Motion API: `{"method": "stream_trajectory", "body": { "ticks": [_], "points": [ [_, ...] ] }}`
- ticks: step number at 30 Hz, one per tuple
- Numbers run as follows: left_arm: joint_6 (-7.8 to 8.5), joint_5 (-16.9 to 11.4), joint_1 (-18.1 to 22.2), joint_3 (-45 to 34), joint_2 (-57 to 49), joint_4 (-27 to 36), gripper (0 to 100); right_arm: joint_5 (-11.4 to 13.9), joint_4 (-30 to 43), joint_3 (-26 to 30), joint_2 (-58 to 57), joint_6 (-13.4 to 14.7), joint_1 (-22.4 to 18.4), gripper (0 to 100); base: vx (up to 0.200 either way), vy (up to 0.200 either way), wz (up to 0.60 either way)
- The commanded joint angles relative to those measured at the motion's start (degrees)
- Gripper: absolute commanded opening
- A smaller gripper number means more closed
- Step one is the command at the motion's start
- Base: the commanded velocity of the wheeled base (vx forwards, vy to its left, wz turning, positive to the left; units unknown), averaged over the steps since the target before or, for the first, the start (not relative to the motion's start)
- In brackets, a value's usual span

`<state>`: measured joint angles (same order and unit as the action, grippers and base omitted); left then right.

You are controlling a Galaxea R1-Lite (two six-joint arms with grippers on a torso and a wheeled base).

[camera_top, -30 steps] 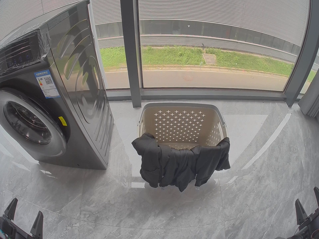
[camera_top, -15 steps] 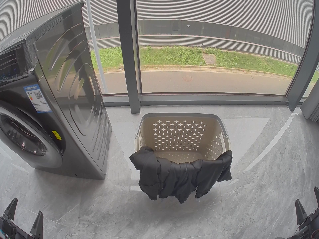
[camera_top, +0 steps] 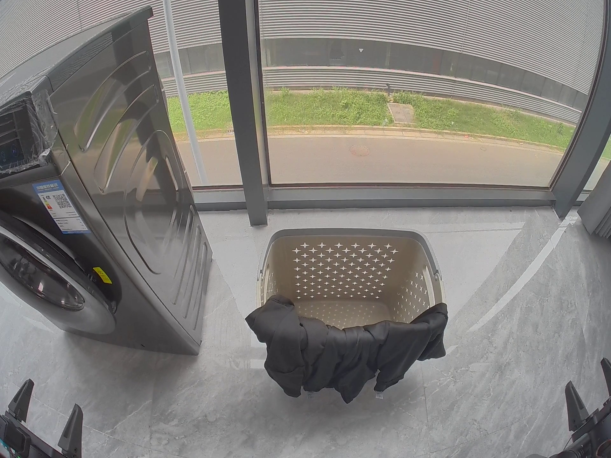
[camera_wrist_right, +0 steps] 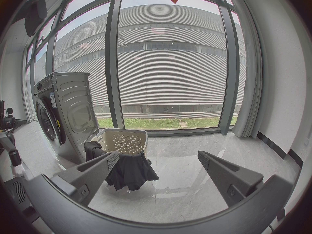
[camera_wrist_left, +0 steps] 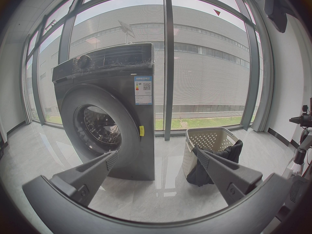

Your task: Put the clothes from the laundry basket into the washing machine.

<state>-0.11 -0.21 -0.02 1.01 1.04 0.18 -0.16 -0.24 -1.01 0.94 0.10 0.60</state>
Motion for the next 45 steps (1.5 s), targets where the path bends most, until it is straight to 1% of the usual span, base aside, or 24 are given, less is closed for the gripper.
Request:
{"method": "stream_trajectory", "body": {
  "ticks": [1, 31, 36, 42, 45],
  "points": [
    [-0.07, 0.0, 0.0, -1.0, -0.9, 0.0, 100, 0.0, 0.0, 1.0, -0.3, 0.0, 0.0, 100, 0.000, 0.000, 0.00],
    [-0.33, 0.0, 0.0, -1.0, -0.9, 0.0, 100, 0.0, 0.0, 1.0, -0.3, 0.0, 0.0, 100, 0.000, 0.000, 0.00],
    [-0.15, -0.1, 0.0, -1.0, -0.9, 0.0, 100, -0.1, 0.0, 1.0, -0.3, 0.0, 0.0, 100, 0.000, 0.000, 0.00],
    [-0.07, 0.0, 0.0, -1.0, -0.9, 0.0, 100, 0.0, 0.0, 1.0, -0.3, 0.0, 0.0, 100, 0.000, -0.200, 0.00],
    [-0.07, 0.0, 0.0, -1.0, -0.9, 0.0, 100, -0.1, 0.0, 1.0, -0.3, 0.0, 0.0, 100, 0.000, 0.000, 0.00]
  ]
}}
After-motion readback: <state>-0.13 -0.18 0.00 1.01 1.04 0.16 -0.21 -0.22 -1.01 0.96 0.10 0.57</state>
